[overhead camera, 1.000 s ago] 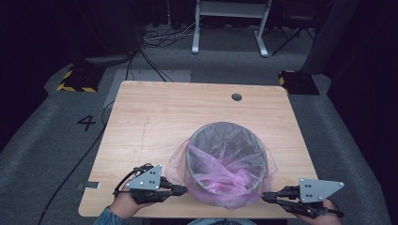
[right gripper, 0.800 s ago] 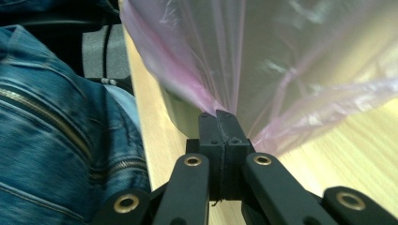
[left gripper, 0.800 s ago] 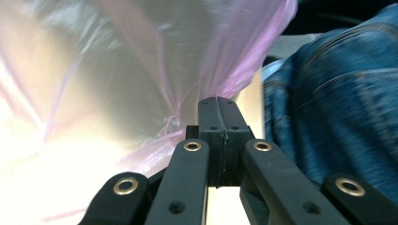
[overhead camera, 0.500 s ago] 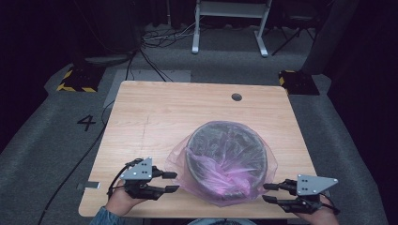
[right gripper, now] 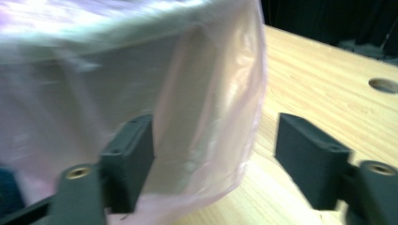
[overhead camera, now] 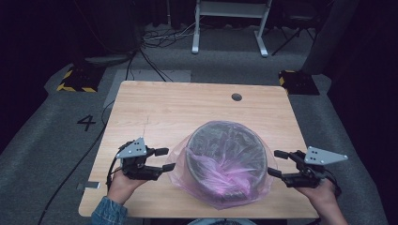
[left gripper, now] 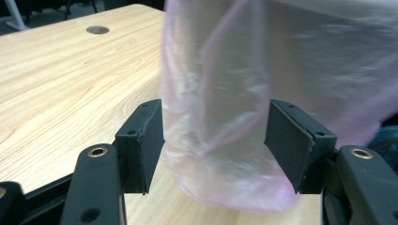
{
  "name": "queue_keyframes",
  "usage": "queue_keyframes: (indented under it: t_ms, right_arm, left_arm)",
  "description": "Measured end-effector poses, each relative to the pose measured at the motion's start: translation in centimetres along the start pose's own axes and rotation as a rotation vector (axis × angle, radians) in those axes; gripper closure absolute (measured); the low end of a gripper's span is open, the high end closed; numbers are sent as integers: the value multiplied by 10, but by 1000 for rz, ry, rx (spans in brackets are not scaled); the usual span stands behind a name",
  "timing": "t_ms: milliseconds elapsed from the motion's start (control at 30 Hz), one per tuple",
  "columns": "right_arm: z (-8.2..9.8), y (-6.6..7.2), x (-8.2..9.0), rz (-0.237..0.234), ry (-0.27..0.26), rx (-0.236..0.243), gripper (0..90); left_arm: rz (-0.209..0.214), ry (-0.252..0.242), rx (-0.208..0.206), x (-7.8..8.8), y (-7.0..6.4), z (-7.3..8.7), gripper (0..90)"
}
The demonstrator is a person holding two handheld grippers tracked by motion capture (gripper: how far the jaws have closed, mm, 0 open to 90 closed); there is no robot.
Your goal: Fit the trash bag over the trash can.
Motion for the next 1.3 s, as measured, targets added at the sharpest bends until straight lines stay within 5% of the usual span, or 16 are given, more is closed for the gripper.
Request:
queue_keyframes:
  t_ms: [133, 233, 267, 300, 400, 467, 600, 833, 933, 1133, 1300]
  right_arm:
    - [-4, -9, -12, -39, 7, -17, 684]
    - [-9, -11, -18, -59, 9, -21, 875]
    - [-11, -11, -20, -58, 15, -19, 900]
    - [-14, -12, -22, -55, 16, -16, 900]
    - [-21, -19, -29, -39, 19, -15, 900]
    - [-24, -26, -33, -24, 27, -14, 900]
    - [-14, -48, -48, 26, 102, -33, 900]
    - [38, -71, -67, 39, 268, -144, 900]
    - [58, -72, -66, 41, 329, -201, 900]
    - [80, -63, -47, 70, 378, -220, 900]
    - [96, -52, -27, 62, 376, -237, 900]
  left_arm:
    - [17, 27, 33, -19, 8, -1, 359]
    - [68, 33, 71, -32, 8, -3, 375]
    - [108, 31, 71, -33, 3, -3, 453]
    - [127, 23, 66, -35, 0, -5, 577]
    - [91, 20, 0, -40, -7, -9, 831]
    - [59, 36, -9, -45, -5, -11, 890]
    - [2, 87, 1, -55, 5, -5, 899]
    - [-36, 198, -24, -65, 8, 18, 900]
    - [-65, 259, -34, -68, 10, 31, 900]
    - [-86, 326, -49, -59, 7, 54, 900]
    - [-66, 286, 3, -38, 7, 63, 898]
Point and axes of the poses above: each handheld gripper's, and its own axes: x roughly backward along the jaws, z roughly out of its underside, y roughly to its left, the point moved 10 cm from there along -x, roughly forward along the jaws, and after that the axes turned 14 degrees about -z, right-handed, at the moved point
